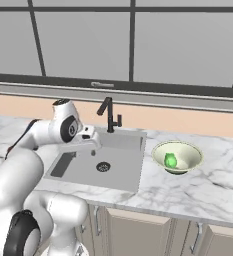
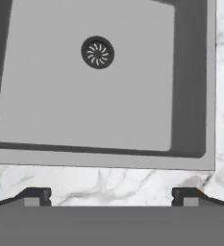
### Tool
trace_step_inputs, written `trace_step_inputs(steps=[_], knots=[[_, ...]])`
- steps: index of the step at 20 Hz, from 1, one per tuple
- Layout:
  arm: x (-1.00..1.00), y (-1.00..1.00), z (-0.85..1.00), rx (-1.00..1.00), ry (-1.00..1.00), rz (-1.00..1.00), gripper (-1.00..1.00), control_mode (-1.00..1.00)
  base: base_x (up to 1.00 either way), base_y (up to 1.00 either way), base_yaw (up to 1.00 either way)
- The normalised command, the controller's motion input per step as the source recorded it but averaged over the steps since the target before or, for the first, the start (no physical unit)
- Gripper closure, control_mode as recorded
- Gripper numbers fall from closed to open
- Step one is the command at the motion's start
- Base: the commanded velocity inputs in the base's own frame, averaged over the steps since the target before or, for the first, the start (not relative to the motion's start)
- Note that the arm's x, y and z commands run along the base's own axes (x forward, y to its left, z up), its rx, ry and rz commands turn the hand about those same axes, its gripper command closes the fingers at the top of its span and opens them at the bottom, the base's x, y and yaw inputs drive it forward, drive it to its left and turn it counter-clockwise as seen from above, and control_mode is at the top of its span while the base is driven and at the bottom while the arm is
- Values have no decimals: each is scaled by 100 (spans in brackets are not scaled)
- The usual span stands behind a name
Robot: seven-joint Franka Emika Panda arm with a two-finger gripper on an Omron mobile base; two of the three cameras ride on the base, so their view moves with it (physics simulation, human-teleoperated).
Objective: There is a mixed pile of frozen fruits and vegetables on the counter. Locate all the frozen vegetables and place the items in a bowl on the counter. Take all the frozen fruits and defrost them in a running sink.
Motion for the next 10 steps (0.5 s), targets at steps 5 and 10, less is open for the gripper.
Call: trace_step_inputs(steps=[5,10], knots=[[19,71,-5,0,12,27,-100,-100,0,0,0],[30,84,0,2,19,19,-100,-100,0,0,0]])
